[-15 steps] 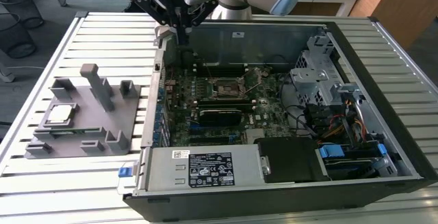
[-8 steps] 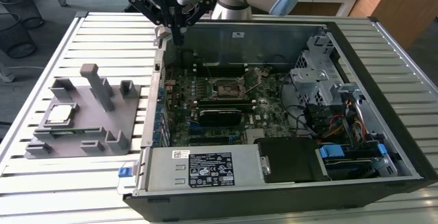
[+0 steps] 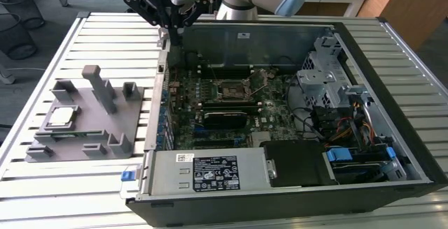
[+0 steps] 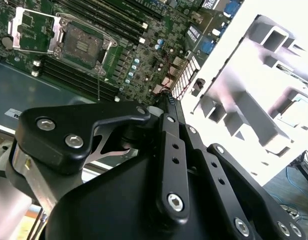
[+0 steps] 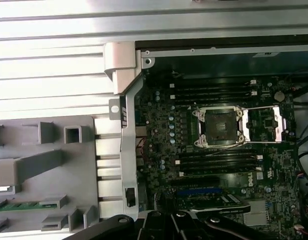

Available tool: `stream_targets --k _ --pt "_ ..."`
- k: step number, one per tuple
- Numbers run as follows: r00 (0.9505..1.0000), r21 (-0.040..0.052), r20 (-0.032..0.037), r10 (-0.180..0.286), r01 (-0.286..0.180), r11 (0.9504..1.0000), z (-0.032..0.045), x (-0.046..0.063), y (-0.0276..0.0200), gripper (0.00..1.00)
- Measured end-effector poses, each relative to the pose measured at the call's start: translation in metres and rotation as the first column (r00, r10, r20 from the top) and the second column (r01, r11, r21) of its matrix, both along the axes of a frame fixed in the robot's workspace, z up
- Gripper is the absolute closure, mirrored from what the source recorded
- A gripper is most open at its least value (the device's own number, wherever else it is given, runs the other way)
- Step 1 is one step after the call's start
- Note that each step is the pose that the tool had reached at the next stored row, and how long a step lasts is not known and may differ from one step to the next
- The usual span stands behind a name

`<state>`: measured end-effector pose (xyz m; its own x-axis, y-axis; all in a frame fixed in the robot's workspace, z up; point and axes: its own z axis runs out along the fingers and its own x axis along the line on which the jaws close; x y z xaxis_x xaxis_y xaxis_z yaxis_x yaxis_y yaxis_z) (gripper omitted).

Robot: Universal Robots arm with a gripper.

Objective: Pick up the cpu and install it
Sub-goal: 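Reach for the cpu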

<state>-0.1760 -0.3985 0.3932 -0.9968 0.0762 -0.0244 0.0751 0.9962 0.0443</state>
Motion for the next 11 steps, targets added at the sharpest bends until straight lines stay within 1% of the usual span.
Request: stream_targets --k 7,11 --pt "1.0000 0.0000 0.0000 0.000 0.000 1.0000 -0.0001 -0.010 0.0005 0.88" --pt "1.0000 0.0001 0.0001 0.000 0.000 1.0000 -0.0002 -0.018 0.0018 0.88"
